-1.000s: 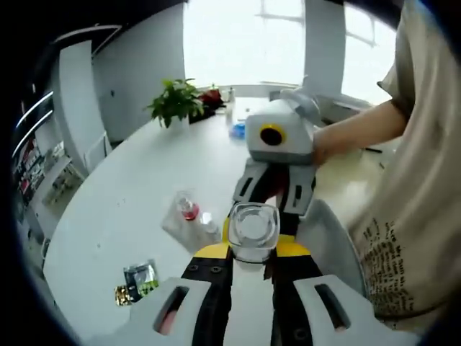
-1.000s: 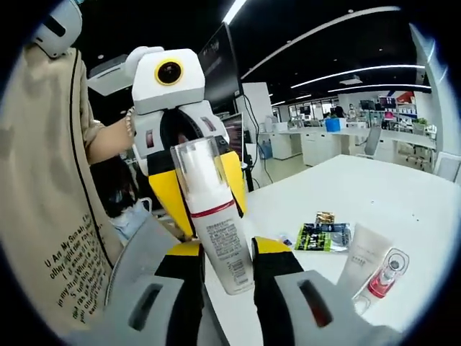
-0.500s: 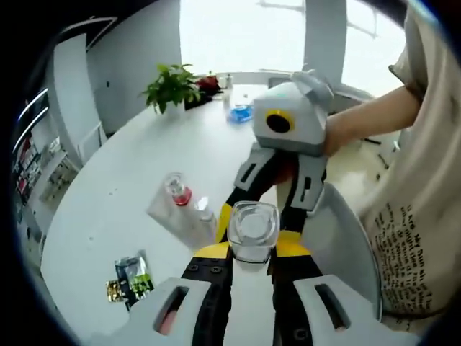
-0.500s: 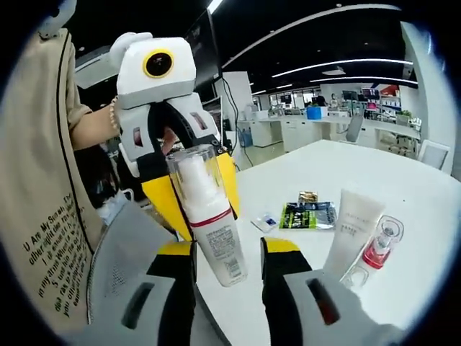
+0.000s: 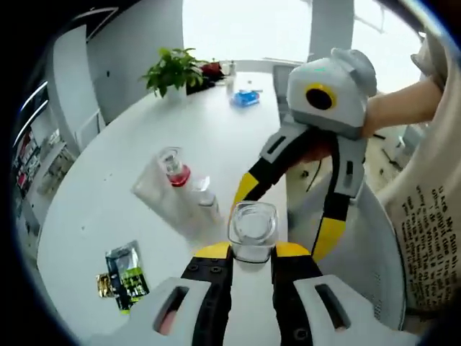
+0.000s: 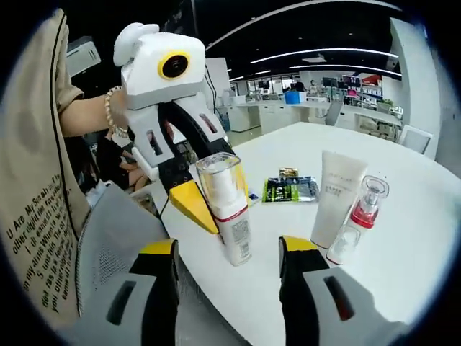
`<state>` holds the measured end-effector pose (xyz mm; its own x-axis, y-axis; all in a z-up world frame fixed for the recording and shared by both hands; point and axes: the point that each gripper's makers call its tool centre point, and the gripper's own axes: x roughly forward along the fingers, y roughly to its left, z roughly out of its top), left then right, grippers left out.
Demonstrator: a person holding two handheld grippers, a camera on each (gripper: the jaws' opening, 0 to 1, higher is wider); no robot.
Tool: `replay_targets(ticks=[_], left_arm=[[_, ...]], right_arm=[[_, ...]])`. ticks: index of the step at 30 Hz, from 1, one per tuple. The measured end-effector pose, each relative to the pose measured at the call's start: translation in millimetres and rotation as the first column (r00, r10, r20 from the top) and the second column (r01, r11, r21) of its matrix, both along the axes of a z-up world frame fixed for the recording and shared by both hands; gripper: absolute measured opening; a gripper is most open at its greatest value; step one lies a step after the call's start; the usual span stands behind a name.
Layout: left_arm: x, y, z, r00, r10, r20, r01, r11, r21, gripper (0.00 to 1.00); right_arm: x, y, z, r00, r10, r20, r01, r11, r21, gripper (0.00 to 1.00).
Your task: Arrange the skincare products in the storage area until every visible bottle or jar stands upright without overlapping.
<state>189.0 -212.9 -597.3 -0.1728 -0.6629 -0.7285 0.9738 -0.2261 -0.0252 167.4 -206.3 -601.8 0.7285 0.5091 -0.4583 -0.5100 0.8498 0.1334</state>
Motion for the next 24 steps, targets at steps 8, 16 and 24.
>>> replay_targets(ticks=[8,16,24], left_arm=[[10.8,-13.8,-28.6,1.0,0.013,0.004,-0.014,1.0,0.013,0.17],[21.4,-24.5,-50.4,1.0,0.017,0.004,-0.018,0.999,0.03,0.17],[37.1,-33.2,-69.6,0.999,0.043,0.018,-0.043,0.998,0.038,0.17]], right_arm=[[-7.3,-14.9,-9.6,0.991,-0.132,-0.032,0.131,0.991,-0.003,0.68],[-6.1,-40.0,-18.4,0.947,-0.319,-0.017,0.318,0.947,-0.045,0.86],[-10.9,-47.9,-28.7,0.918,-0.396,-0.039,0.394,0.918,-0.038,0.91]])
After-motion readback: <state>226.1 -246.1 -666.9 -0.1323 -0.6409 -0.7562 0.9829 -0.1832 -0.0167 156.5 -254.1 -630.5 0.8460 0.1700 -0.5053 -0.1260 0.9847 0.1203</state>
